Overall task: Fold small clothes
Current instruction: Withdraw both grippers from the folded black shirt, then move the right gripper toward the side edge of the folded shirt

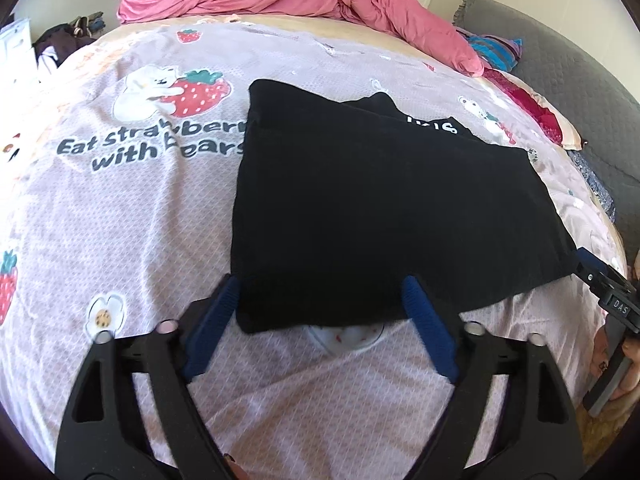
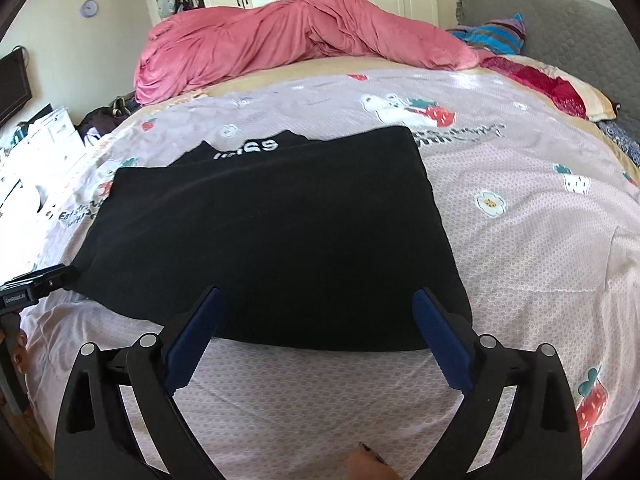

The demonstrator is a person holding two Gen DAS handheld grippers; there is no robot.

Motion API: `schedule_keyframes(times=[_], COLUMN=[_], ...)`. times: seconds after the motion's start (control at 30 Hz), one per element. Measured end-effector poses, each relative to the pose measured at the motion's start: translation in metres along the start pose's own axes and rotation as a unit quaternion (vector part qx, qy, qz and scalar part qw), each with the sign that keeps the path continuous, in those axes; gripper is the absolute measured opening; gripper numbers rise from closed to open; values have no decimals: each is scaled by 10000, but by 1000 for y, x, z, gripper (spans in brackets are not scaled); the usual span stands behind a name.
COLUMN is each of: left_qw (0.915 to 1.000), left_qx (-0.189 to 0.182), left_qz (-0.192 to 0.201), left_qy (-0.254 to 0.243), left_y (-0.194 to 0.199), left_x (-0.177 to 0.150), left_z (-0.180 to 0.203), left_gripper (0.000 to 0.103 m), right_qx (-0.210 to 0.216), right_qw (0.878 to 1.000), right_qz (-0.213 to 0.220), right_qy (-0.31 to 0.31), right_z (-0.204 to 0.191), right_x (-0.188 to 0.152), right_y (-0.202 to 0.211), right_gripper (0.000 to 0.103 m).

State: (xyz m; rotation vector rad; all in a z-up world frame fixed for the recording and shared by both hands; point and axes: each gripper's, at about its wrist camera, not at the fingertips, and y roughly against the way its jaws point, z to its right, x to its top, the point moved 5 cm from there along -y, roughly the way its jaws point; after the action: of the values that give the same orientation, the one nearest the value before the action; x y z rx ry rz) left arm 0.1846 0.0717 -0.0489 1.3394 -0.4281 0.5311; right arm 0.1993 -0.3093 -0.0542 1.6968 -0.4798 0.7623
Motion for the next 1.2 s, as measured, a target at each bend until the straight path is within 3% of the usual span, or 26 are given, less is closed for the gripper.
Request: schedule_keyframes(times=[0.13, 0.3, 0.57, 1.2], left_qw=[10000, 9996, 9986, 9942], left_qx=[60, 205, 391, 633], left_qz=[32, 174, 313, 547], left_qy=[8, 64, 178, 670], left_y=[6, 17, 27, 36], left_x=[-4, -3, 1, 12], left_z=[-5, -13, -26, -61], left_gripper=[82, 93, 94, 94], right_qx=[47, 223, 498, 706], right_qw=[9998, 9995, 9968, 9829], right_qz=[137, 116, 150, 152], right_qy=[106, 209, 608, 1697], right_z=[-9, -23, -60, -153], right_x=[0, -3, -5, -14], right_y=[5, 6, 8, -1], right_gripper=[96, 98, 98, 99])
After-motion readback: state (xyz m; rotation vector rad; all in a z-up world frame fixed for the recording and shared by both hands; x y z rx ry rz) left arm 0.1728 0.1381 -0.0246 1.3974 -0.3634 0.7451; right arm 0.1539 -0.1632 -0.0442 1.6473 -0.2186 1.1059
